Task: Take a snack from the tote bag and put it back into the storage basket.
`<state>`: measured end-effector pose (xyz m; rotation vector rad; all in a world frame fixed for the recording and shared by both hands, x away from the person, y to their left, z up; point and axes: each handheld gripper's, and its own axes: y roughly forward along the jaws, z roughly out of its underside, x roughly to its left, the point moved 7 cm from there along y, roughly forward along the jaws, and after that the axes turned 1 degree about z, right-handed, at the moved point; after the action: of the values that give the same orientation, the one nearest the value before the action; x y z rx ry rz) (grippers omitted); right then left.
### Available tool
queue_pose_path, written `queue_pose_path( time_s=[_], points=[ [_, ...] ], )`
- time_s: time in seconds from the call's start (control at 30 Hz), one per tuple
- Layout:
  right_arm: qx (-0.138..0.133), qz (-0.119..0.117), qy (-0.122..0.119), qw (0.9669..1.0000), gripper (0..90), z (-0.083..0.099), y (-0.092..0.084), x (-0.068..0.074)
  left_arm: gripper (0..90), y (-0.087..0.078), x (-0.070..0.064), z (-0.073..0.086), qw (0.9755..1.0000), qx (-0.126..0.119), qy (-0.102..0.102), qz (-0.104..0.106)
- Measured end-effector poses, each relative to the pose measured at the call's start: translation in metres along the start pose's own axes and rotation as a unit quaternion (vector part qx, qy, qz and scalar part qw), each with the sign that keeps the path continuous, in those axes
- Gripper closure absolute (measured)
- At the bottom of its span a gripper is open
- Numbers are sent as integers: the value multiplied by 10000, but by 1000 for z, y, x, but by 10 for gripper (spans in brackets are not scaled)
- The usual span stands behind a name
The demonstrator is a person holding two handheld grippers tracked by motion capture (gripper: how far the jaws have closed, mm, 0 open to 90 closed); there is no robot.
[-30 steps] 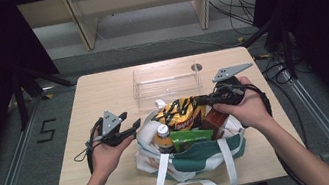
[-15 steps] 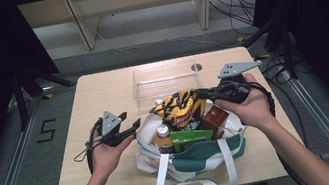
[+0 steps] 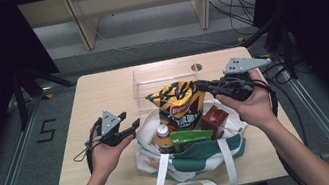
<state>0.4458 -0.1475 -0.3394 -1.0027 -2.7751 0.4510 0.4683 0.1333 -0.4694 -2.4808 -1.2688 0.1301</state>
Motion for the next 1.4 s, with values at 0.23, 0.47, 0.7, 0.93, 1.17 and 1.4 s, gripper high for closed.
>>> queue_pose_path(
  time_s=[0.23,0.47,0.7,0.93,1.17,1.4],
  points=[
    [-178,39,-63,9998,900,-9,-2,3,427,1,0,1,10000,-15,5,48],
    [-379,106,-85,9992,900,-17,-7,3,427,0,0,1,10000,11,-14,16],
    [-551,224,-289,9978,900,-26,-10,0,427,1,0,1,10000,-8,-34,20],
    [-656,302,-181,9972,900,-31,-13,-2,427,1,1,2,10000,-2,-33,37],
    [-774,306,-173,9964,900,-35,-14,-5,426,0,0,2,9999,-4,-102,2],
    [-823,344,-81,9960,900,-40,-19,-7,426,-4,-1,3,9999,-4,-144,-37]
  ],
)
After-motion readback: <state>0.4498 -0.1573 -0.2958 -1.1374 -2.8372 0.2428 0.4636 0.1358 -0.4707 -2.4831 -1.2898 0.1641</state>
